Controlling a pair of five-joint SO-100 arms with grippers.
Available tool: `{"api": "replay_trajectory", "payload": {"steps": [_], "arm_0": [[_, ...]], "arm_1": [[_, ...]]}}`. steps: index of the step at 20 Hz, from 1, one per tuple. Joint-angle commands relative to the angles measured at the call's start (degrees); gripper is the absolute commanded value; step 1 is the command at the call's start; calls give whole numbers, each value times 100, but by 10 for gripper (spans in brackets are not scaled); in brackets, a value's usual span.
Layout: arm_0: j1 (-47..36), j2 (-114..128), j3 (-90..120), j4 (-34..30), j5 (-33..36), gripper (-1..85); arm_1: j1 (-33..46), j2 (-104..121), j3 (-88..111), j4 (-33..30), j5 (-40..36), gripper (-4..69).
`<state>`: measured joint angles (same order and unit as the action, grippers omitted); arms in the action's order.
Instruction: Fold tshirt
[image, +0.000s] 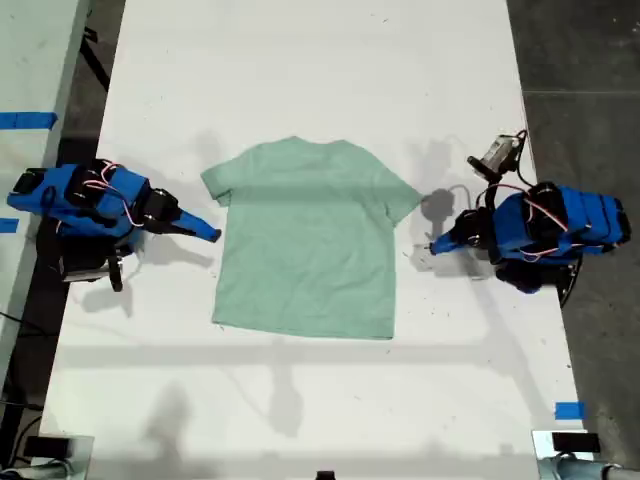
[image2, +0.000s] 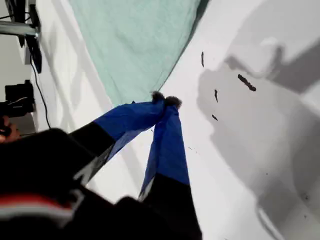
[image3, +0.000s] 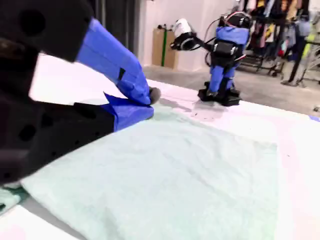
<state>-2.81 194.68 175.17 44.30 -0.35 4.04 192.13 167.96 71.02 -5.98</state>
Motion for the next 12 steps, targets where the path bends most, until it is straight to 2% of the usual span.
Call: {"api": "replay_trajectory", "payload": {"steps": [1,3,7,12], "arm_0": [[-439,-1433,-1310,334,9,0],[-738,-2461,-2241,703,325,0],[-1547,-4245,-3973,1898,1195,0],[-2698,-5977,-5818,3313,2654,0]], "arm_1": [[475,-1705,-1564,149,-615,11],[967,-3032,-2646,281,-1283,11],[2030,-4772,-4131,826,-2584,10],[3155,-6073,-5467,1354,-3946,10]]}}
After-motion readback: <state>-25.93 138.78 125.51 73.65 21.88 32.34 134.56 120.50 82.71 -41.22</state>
